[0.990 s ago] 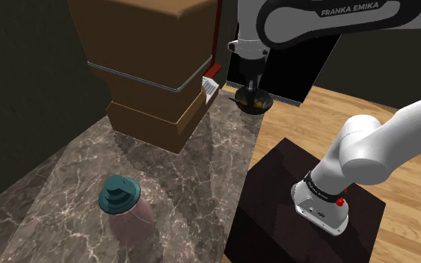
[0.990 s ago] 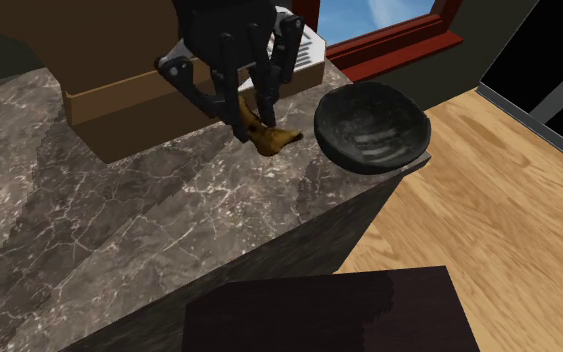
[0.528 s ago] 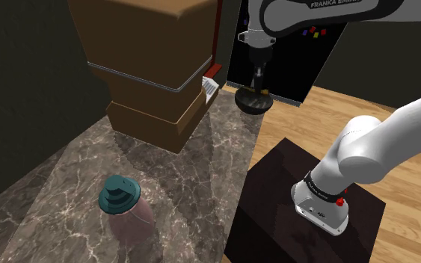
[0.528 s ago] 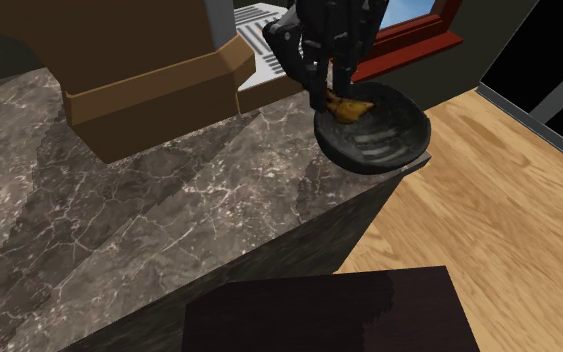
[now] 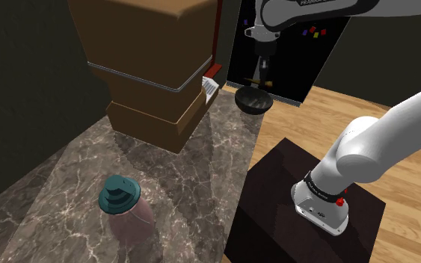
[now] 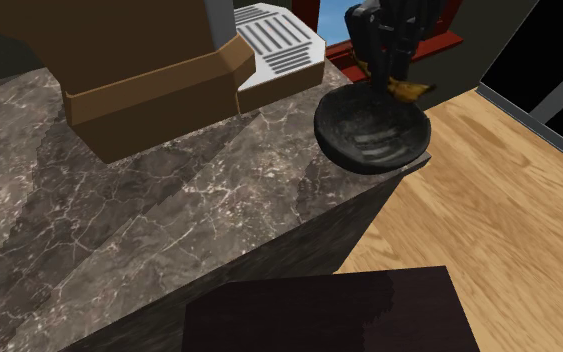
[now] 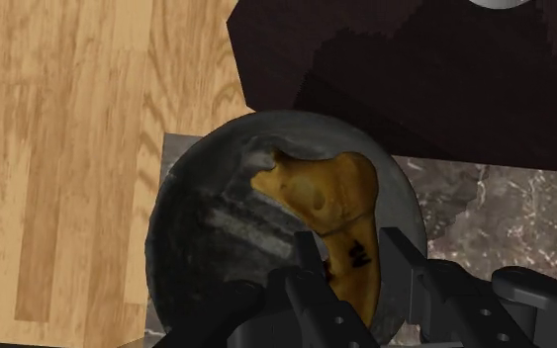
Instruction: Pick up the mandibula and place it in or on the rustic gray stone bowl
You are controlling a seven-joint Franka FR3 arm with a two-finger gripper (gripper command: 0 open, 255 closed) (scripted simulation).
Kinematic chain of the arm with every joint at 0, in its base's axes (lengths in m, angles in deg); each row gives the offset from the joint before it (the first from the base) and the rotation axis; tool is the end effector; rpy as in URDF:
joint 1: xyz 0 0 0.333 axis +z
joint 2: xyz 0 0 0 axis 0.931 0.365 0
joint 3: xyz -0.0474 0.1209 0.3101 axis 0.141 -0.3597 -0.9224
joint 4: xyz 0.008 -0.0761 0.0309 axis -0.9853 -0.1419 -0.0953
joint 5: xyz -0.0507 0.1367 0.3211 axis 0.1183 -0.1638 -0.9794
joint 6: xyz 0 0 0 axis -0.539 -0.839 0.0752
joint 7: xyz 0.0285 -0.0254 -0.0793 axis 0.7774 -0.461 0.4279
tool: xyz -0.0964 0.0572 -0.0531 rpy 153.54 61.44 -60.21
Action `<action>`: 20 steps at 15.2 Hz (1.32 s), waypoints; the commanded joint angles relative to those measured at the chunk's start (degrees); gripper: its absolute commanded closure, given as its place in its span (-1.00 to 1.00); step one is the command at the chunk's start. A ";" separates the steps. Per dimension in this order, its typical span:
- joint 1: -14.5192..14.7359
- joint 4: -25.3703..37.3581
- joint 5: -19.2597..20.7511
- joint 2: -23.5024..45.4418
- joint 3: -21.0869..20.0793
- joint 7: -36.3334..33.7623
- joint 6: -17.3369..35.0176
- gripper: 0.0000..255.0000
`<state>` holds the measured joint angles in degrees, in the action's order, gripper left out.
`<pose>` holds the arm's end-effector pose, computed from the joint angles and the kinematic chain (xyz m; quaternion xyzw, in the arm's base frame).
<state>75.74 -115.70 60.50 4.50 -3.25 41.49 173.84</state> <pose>0.3864 -0.0527 0.5026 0.9547 0.2753 -0.1097 0.0266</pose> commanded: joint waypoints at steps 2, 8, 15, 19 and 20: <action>-0.16 -1.41 0.19 0.56 0.34 0.16 2.03 1.00; -0.24 -4.98 0.35 1.76 0.68 -0.25 6.78 1.00; -0.30 -7.62 0.47 3.14 0.96 -0.57 10.78 1.00; -0.30 -7.62 0.47 3.14 0.96 -0.57 10.78 1.00; -0.30 -7.62 0.47 3.14 0.96 -0.57 10.78 1.00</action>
<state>75.44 -123.32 60.97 7.64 -2.29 40.92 184.61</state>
